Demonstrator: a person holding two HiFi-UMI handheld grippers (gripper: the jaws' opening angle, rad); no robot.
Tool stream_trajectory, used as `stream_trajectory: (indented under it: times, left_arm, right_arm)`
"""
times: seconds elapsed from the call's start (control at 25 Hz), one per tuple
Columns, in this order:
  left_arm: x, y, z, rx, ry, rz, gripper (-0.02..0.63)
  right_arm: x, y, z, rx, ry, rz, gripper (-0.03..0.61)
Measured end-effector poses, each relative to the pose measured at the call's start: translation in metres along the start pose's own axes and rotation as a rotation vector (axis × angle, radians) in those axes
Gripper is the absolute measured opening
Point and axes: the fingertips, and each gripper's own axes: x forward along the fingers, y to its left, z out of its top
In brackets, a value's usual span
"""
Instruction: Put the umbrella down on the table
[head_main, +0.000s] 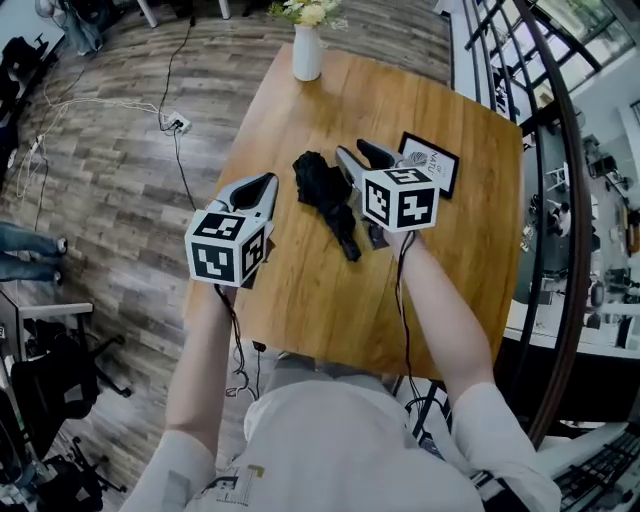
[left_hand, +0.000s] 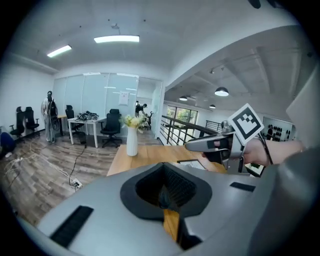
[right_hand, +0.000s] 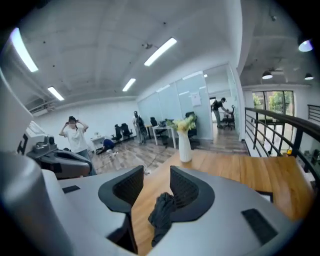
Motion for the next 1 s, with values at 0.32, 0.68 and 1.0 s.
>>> stream_trajectory:
  times: [0.32,0.68,1.0]
  left_arm:
    - [-0.075,-0.051,0.09,0.106,-0.19,-0.001,0.017]
    - [-0.13,-0.107,0.133,0.195,-0.301,-0.07,0.017]
    - [-0.164,-0.154,0.141,0.219,-0.374,-0.151,0.017]
  right_arm:
    - [-0.148,0.045,0.087,-0.092,-0.251,0.046,0.108]
    - [-0.271,0.067,0.115,-0.121,-0.409,0.022,0.057]
    - [-0.331,0.079,0.092,-0.124,-0.407,-0.022,0.043]
